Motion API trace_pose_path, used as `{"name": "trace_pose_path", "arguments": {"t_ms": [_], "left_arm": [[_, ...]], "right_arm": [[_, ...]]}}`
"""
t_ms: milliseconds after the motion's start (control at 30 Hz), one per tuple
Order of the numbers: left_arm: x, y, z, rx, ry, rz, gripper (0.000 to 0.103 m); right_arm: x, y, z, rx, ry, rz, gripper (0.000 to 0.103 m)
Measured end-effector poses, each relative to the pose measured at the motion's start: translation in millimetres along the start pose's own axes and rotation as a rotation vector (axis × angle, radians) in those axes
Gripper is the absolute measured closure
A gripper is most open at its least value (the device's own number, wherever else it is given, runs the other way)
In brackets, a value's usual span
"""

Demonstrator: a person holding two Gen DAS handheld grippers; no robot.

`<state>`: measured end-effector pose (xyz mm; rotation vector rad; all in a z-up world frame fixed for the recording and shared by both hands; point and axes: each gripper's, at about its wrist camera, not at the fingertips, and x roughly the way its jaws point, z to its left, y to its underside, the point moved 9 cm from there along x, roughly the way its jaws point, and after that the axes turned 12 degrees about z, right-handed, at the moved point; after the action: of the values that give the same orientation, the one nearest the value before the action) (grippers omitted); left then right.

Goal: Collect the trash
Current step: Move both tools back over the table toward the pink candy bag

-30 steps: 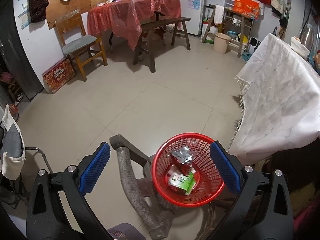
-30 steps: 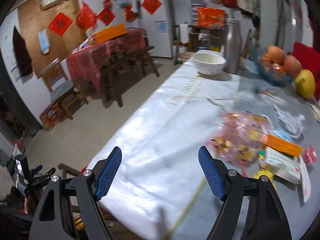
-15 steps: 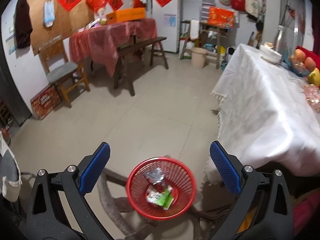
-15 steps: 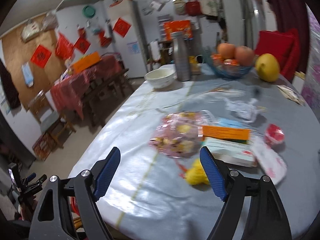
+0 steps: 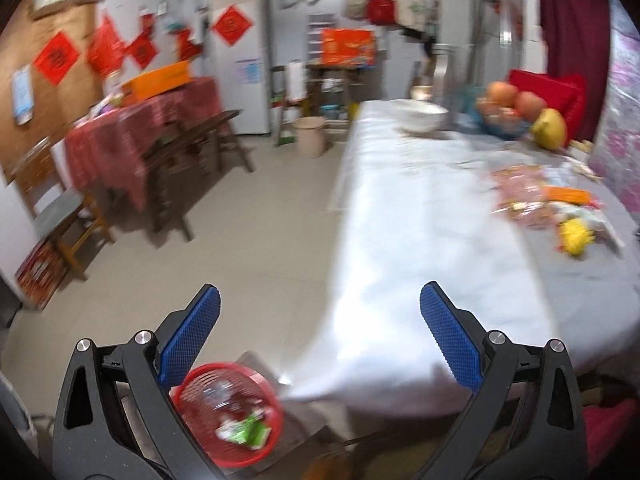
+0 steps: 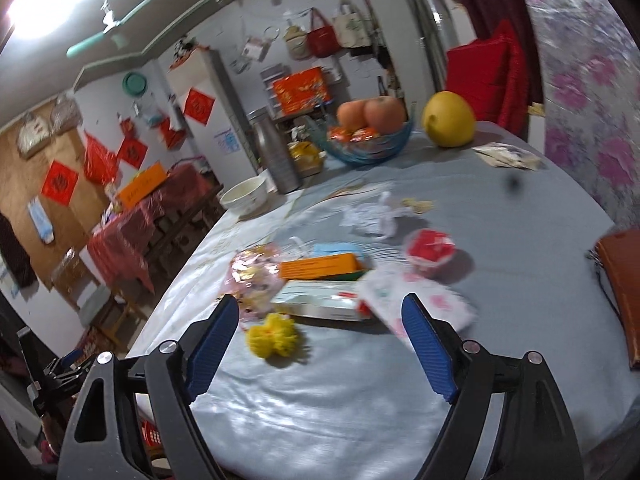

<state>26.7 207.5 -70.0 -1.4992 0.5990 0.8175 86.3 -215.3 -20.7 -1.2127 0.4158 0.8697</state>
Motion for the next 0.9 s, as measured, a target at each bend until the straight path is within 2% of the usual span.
{"name": "trace_pose_path", "arguments": {"t_ms": [167,367,500,700,800,833,900], "left_arm": [[14,-37,-91,0.105,0.109,0.009,0.007],[42,-65,-184,0.207,0.168,0.033,0.007],[71,-84,-230,0.227,0.187,0.057,0.007],[125,-102,-256,0.189,0.176,0.158,0.007],[144,-101,-252,0.171,0.15,0.199,0.007],[152,-99,-251,0.162,0.139,0.235,0.007],[155,-98,-249,0.146,0.146,0.252,0.007]], "right_arm": [[3,8,-31,0.028,-0.004,-0.011,0.019],[16,15,-71,0.081,0.021,-0.002,0.017],[23,15,-99,0.115,0.048,0.008,0.017],[-7,13,-130,0.152,0.047,-0.06,0.017],[-30,13,-142,0.151,0.064,-0.105,0.015],[-37,13,-146,0.149,0.068,-0.118,0.014],[-49,16,-153,0.149,0.075,-0.14,0.014]]}}
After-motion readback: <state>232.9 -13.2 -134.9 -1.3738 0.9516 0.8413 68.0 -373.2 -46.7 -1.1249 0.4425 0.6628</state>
